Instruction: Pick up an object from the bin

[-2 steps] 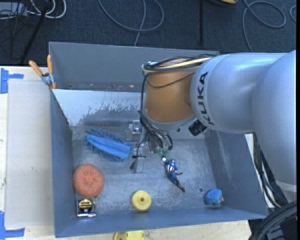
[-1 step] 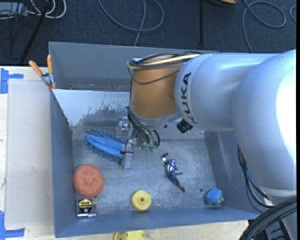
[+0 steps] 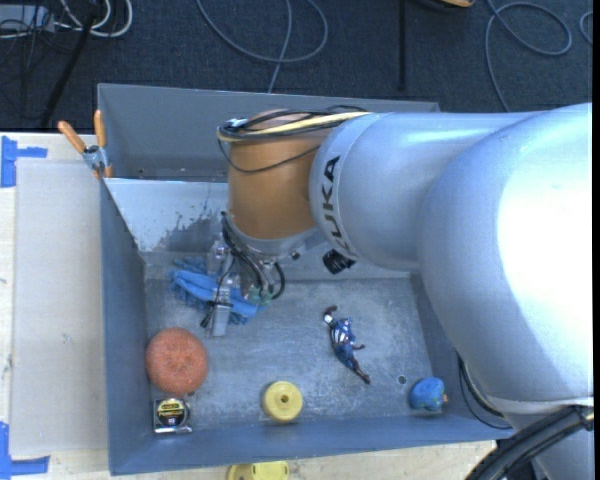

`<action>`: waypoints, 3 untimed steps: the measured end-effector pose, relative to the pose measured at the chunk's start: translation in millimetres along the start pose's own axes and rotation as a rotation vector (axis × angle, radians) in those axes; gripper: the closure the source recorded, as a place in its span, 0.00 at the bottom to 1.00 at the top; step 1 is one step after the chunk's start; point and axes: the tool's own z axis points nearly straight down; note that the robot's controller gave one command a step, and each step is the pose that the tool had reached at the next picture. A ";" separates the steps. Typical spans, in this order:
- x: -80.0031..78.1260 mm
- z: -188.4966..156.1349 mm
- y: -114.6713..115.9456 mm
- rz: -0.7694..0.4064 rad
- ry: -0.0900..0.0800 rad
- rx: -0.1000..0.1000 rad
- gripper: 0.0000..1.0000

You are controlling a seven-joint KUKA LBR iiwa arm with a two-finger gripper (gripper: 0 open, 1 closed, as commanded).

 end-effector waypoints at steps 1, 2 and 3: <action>-8.4 54.1 -20.4 0.079 0.001 0.001 0.00; -13.1 52.8 -16.5 0.339 -0.001 0.002 1.00; -13.1 52.8 -16.4 0.339 -0.001 0.002 1.00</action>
Offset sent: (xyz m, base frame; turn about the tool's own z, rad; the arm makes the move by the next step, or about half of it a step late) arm 0.0108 -0.0175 -0.0534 0.3393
